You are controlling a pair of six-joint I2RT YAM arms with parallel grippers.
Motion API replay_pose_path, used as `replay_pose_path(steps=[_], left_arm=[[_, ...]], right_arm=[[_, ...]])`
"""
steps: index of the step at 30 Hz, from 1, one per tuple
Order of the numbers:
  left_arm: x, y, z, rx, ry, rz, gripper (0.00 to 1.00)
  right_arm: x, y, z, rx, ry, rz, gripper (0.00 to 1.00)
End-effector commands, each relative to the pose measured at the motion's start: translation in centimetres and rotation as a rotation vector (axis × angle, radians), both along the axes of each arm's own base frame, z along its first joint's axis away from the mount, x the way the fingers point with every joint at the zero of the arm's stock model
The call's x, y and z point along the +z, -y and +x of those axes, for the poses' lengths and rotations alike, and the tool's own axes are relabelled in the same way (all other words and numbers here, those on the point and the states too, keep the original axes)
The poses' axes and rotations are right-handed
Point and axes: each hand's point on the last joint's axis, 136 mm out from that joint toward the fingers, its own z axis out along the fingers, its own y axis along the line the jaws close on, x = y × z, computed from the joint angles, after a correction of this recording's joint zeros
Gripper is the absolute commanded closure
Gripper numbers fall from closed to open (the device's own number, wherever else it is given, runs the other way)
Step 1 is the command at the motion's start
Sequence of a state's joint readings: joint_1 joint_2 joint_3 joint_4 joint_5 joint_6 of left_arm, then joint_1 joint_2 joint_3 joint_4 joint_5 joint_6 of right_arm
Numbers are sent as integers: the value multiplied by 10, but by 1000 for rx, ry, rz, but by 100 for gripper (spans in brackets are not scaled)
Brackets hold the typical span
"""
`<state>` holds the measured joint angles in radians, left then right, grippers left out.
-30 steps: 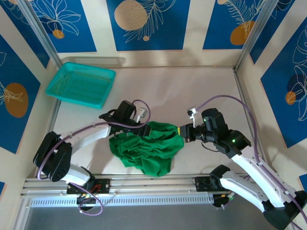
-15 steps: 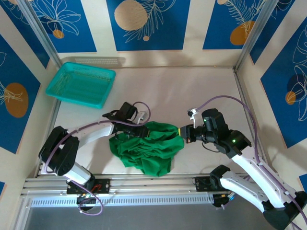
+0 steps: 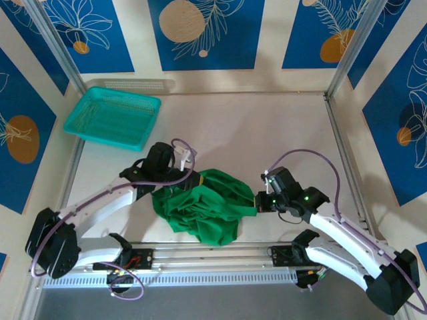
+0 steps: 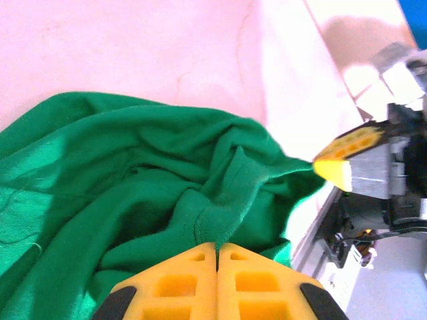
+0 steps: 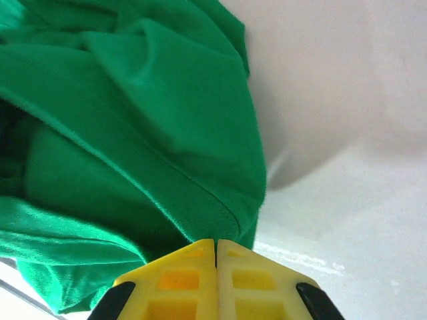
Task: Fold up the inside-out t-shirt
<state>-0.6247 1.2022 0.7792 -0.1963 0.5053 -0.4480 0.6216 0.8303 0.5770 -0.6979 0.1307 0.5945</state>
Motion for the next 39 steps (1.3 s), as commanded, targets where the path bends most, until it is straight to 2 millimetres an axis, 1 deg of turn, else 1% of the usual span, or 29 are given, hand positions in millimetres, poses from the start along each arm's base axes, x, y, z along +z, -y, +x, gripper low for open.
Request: replay_pose_path(steps=[1, 5, 6, 8, 12, 14, 16, 18, 21, 22, 23, 24, 25, 26, 28, 29, 30, 31, 33, 34, 35, 36, 38, 39], left_arm=[[-10, -2, -18, -27, -62, -11, 100], [-9, -7, -24, -27, -59, -12, 100], [-7, -7, -25, -28, -58, -16, 100], [-3, -8, -27, -30, -53, -21, 100], [2, -8, -29, -37, -50, -25, 100], [3, -8, -29, -41, -54, -24, 100], [6, -7, -29, -42, -48, -31, 100], [13, -8, -27, -32, -34, -32, 100], [29, -11, -22, -8, 7, -26, 100], [35, -12, -20, 1, 21, -23, 100], [42, -13, -18, 10, 40, -20, 100], [51, -14, -16, 16, 57, -18, 100], [59, -15, -14, 24, 74, -17, 100], [70, -16, -13, 29, 98, -19, 100], [101, -19, -10, 39, 169, -35, 100], [121, -22, -8, 46, 226, -42, 100], [146, -24, -6, 49, 309, -61, 100], [169, -27, -7, 50, 382, -83, 100], [229, -35, -10, 72, 558, -153, 100], [254, -39, -13, 77, 629, -181, 100], [283, -42, -18, 75, 699, -210, 100], [311, -46, -26, 62, 757, -239, 100], [356, -49, -46, 12, 832, -298, 100], [373, -51, -55, -6, 860, -329, 100]], right_arm=[[0, -6, 10, -31, 14, 11, 90], [-2, -17, 10, 37, -2, -6, 67], [-3, -18, 10, 50, -5, -23, 64], [-5, -18, 8, 56, -19, -53, 63], [-11, -27, 9, 52, -29, -50, 62], [-14, -22, 15, 11, -16, -93, 62], [-15, -14, 24, -45, -3, -141, 63], [-16, -14, 28, -55, -11, -179, 66], [-14, -2, 30, -108, 6, -319, 77], [-12, 5, 29, -149, 18, -364, 81], [-7, 11, 29, -192, 42, -396, 88], [-1, 16, 27, -239, 69, -402, 100], [6, 16, 27, -262, 105, -391, 100], [17, 16, 27, -280, 152, -373, 100], [50, 22, 31, -332, 245, -344, 100], [75, 27, 36, -349, 309, -331, 100], [101, 28, 42, -345, 381, -313, 100], [125, 25, 49, -320, 455, -292, 100], [186, 11, 64, -204, 634, -232, 100], [215, 6, 67, -168, 714, -199, 100], [248, 5, 69, -162, 788, -163, 100], [280, 8, 67, -166, 847, -122, 100], [341, 17, 56, -188, 926, -4, 100], [365, 21, 49, -192, 945, 59, 100]])
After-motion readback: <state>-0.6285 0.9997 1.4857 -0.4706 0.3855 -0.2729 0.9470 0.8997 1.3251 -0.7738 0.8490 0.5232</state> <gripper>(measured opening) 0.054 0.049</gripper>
